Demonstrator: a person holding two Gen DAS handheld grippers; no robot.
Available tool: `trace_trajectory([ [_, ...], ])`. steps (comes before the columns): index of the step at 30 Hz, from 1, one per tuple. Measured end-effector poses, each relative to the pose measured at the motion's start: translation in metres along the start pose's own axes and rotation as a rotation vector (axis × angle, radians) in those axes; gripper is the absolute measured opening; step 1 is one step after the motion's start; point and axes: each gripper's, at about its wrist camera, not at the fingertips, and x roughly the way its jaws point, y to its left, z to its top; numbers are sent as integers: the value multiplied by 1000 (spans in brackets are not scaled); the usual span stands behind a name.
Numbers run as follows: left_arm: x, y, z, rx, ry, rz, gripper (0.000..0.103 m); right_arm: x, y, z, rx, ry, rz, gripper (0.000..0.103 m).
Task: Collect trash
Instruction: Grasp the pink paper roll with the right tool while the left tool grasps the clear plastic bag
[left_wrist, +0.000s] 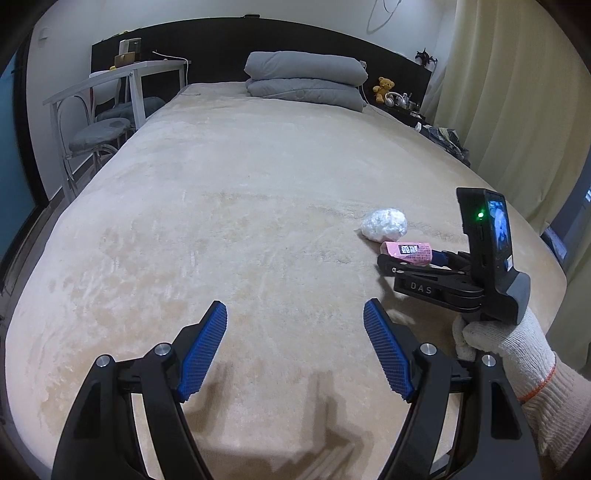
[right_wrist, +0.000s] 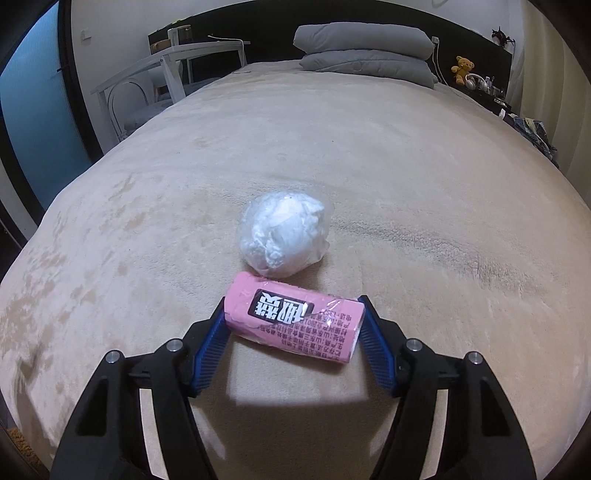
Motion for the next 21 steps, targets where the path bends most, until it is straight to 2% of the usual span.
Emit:
trace_trajectory([
  [10,39,-17,17,24,37,-22,75,-55,-40,-11,90,-26,71,67],
  [11,44,-21,20,31,38,-28,77,-60,-46,-12,102,-31,76,67],
  [12,49,-26,22,37,39,-36,83,-65,-52,-14,110,-36,81,67],
  [17,75,-59,30,114,38,-84,87,-85,-77,-20,148,-51,100,67],
  [21,97,-83,32,177,41,-94,93,-95,-94,-26,171,-56,116,67],
])
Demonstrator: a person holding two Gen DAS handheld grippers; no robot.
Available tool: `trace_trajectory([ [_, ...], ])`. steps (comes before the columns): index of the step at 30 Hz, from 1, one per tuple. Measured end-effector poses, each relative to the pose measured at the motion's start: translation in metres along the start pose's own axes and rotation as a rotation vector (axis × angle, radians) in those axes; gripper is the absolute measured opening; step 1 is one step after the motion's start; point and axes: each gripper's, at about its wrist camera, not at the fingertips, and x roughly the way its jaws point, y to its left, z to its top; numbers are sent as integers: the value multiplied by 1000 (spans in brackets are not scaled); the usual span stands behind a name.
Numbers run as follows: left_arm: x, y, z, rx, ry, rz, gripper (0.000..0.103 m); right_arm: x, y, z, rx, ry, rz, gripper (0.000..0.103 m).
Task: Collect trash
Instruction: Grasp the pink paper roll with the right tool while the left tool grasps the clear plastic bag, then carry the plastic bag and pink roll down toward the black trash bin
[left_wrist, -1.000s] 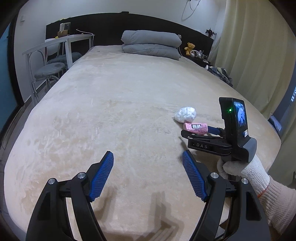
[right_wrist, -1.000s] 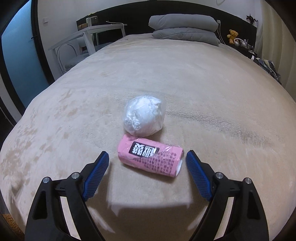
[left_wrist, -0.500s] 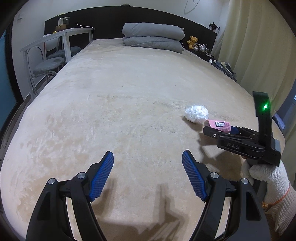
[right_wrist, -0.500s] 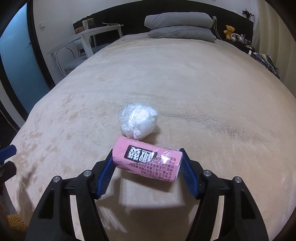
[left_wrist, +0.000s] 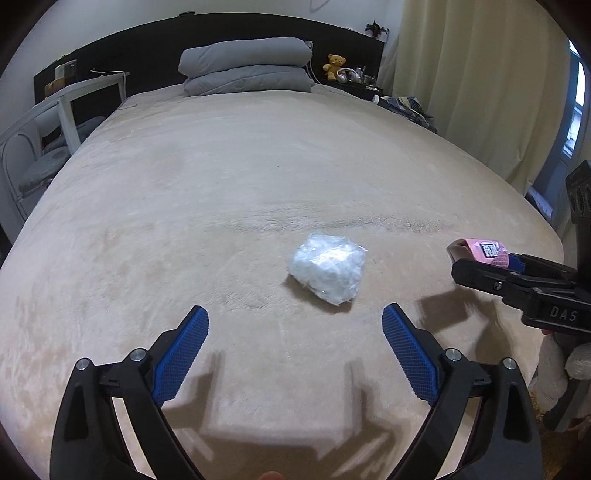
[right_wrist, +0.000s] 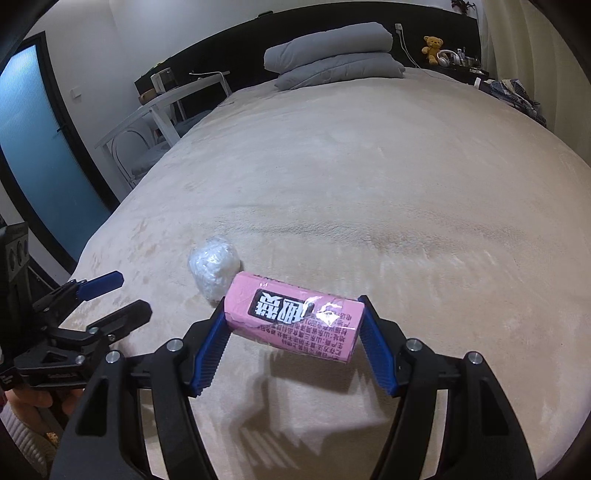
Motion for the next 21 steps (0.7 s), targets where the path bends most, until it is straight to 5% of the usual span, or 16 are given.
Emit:
trace_trajectory([
  [15,64,-19,29,39,29,5,91,-17,-24,-4,30,13,55,67],
  [16,66,-20,30,40,29,1,88,-17,-25,-4,29,13,55,67],
  [18,73,-19,31,30,63,-10,60,-16,-25,-3,28,16,56,67],
  [21,75,-16,31,10,84,-39,55,-16,-25,-2,26,16,56,67],
])
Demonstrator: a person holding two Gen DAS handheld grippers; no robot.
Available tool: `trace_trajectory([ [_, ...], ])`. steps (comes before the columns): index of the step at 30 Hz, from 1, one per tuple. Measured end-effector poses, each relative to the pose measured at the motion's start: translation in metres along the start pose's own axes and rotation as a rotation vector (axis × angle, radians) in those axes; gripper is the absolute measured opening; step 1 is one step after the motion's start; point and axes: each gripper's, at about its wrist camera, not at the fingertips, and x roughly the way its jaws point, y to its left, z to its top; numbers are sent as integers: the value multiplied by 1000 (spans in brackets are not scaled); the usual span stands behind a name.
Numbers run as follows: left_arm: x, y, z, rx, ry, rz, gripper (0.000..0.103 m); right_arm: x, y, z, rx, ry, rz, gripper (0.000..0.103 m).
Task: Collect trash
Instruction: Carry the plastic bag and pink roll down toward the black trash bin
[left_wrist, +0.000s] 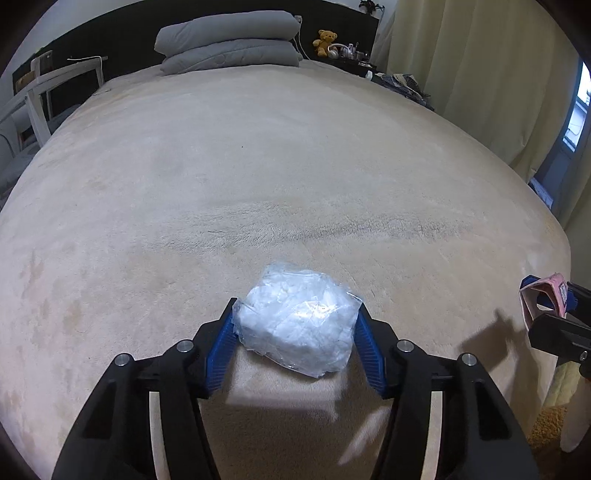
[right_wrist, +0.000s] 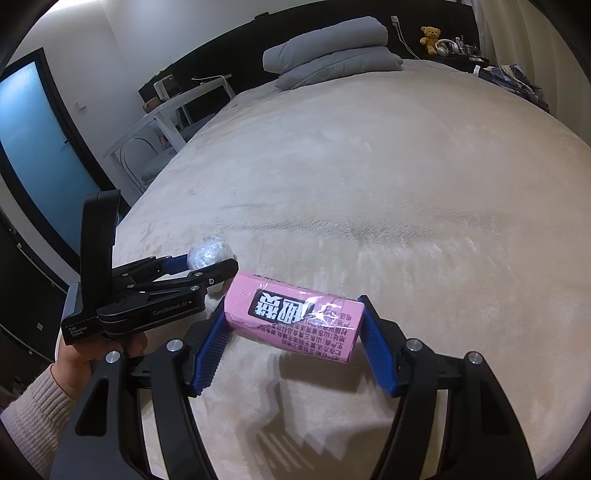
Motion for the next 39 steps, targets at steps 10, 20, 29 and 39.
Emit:
trace_trajectory([
  [10,-29,-2,-7,7,-45,3,55,-1,6,-2,-26,-6,-28,67],
  [20,-74,2,-13,-33,-84,20,55,-20,27,-3,-79,-55,-73,67],
  [29,-136,6,-33,-70,-180,18,55,-39,49,-17,-116,-88,-71,67],
  [39,-185,-3,-72,-102,-248,3,55,-64,65,-45,-146,-112,-60,67],
])
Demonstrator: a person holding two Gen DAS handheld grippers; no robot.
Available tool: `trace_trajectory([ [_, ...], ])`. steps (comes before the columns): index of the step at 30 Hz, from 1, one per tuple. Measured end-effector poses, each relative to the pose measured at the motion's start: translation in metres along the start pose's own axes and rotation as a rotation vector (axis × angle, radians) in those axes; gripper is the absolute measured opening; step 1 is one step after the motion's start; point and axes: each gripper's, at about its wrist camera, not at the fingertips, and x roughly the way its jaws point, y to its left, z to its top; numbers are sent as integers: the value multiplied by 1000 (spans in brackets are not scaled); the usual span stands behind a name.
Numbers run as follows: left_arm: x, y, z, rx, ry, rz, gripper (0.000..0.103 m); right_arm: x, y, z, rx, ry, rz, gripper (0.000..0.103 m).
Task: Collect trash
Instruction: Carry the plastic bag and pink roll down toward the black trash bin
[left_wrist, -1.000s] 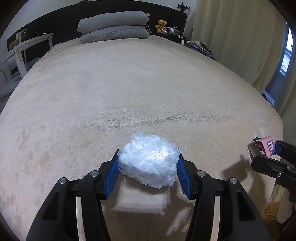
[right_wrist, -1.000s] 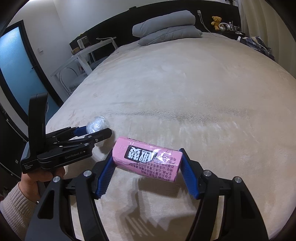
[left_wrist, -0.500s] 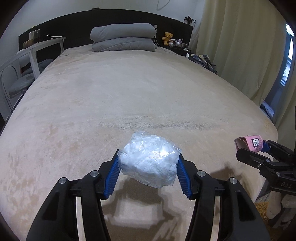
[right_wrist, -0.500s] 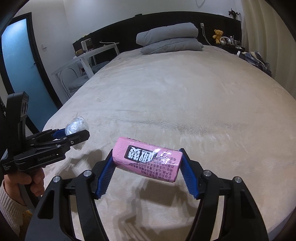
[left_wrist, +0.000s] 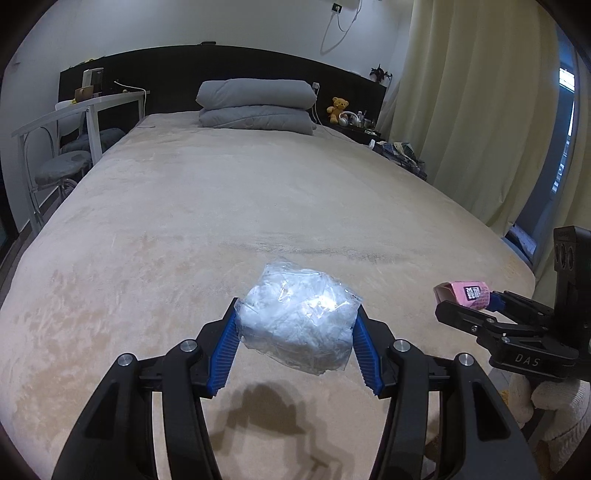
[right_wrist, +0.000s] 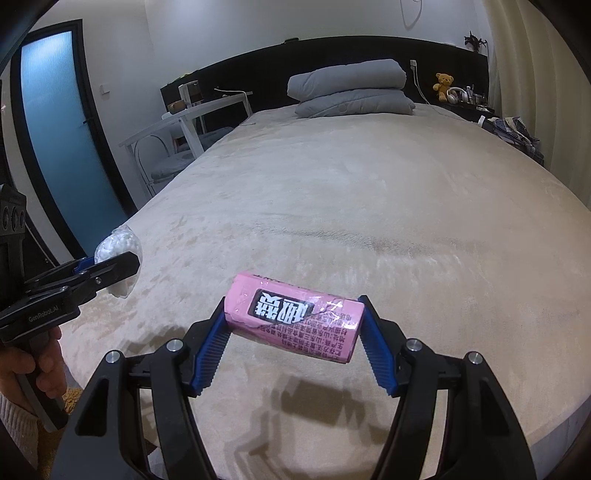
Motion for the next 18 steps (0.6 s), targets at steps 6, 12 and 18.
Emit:
trace_trajectory([
  [6,-29,-7,-26,-18,-21,-23,55,-16,15,-24,-40,-7,-21,67],
  [12,-52,-13,-59,-18,-14,-27,55,-33,24,-56,-37,13,-2,67],
  [18,-68,-21,-89,-23,6,-31,55,-46,39,-87,-60,40,19,67],
])
